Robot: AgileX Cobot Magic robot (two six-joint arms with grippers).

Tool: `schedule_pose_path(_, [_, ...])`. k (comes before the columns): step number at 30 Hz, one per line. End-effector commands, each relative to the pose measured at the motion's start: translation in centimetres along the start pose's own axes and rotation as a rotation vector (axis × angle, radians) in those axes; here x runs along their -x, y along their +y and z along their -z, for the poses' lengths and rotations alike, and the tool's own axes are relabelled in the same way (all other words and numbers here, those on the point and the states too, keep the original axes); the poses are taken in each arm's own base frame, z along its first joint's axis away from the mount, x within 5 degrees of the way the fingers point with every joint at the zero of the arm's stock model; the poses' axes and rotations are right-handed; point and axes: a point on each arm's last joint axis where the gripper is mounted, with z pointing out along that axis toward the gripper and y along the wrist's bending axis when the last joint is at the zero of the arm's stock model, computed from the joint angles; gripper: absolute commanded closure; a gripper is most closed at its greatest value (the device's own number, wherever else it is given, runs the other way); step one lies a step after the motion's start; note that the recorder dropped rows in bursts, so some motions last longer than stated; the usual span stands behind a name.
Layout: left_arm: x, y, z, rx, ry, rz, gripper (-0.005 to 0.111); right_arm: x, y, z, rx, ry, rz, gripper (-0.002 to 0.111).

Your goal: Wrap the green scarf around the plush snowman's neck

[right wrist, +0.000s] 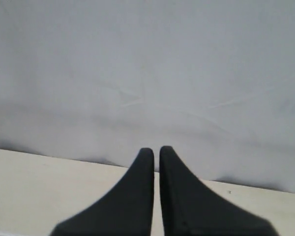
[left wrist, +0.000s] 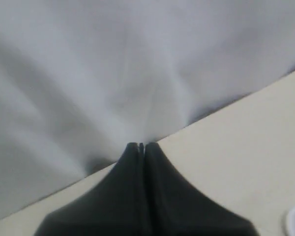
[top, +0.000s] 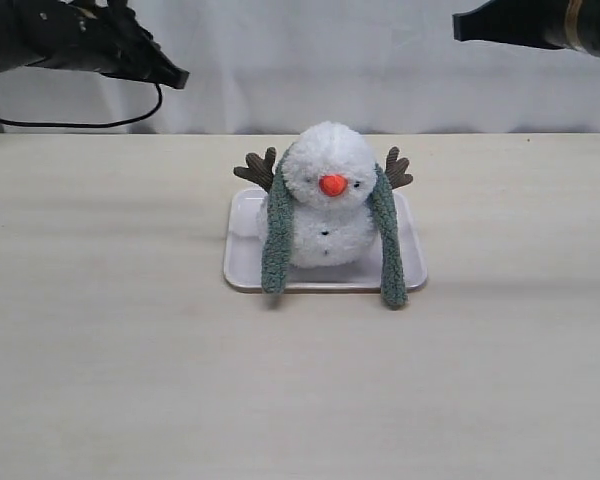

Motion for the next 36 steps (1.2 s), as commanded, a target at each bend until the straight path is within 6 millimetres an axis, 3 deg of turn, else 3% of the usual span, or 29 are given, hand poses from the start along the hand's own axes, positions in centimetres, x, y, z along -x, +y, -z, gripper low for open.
schedule_pose_path(1, [-1.8, 5.4, 0.6, 0.152, 0.041, 0.138, 0.107, -0.8, -0.8, 0.2, -0.076, 0.091, 0.064, 0.104])
schedule_pose_path(4, [-3.5, 8.3, 1.2, 0.238, 0.120, 0.225, 0.107, -0.8, -0.9, 0.3, -0.076, 0.102, 0.050, 0.104])
schedule_pose_path(8, [-5.5, 10.7, 2.1, 0.435, 0.315, 0.039, 0.107, -0.9, -0.6, 0.3, -0.058, 0.109, 0.014, 0.104])
schedule_pose_path(11, [-6.1, 12.3, 3.6, 0.755, 0.474, -0.104, 0.107, -1.0, -0.4, 0.3, -0.035, 0.120, 0.001, 0.104])
schedule_pose_path(13, [-6.2, 12.5, 4.1, 0.780, 0.535, -0.135, 0.107, -1.1, -0.1, 0.3, -0.006, 0.133, -0.009, 0.104])
schedule_pose_path(18, [-6.7, 9.8, 2.7, 0.451, 0.518, 0.047, 0.107, -1.4, 0.9, 0.2, 0.106, 0.287, 0.011, 0.104])
schedule_pose_path(21, [-6.5, 7.8, 1.9, 0.210, 0.476, 0.074, 0.107, 0.0, 2.1, -0.5, 0.280, 0.407, 0.032, 0.104])
schedule_pose_path(24, [-5.6, 5.7, 1.3, -0.030, 0.374, 0.107, 0.107, 1.5, 3.8, -1.4, 0.465, 0.435, -0.011, 0.104])
schedule_pose_path(27, [-4.1, 3.3, 1.2, -0.307, 0.218, 0.133, 0.107, 3.1, 4.7, -2.1, 0.509, 0.404, -0.042, 0.104])
schedule_pose_path(30, [-2.5, 2.2, 1.5, -0.431, 0.088, 0.151, 0.107, 4.2, 6.4, -2.7, 0.546, 0.386, -0.024, 0.104])
schedule_pose_path(33, [-1.6, 0.9, 1.7, -0.515, 0.017, 0.081, 0.107, 4.2, 8.8, -3.4, 0.607, 0.425, 0.011, 0.104])
schedule_pose_path(36, [-1.3, -2.0, 1.5, -0.646, -0.037, -0.070, 0.107, 2.4, 11.6, -4.9, 0.665, 0.537, 0.053, 0.104])
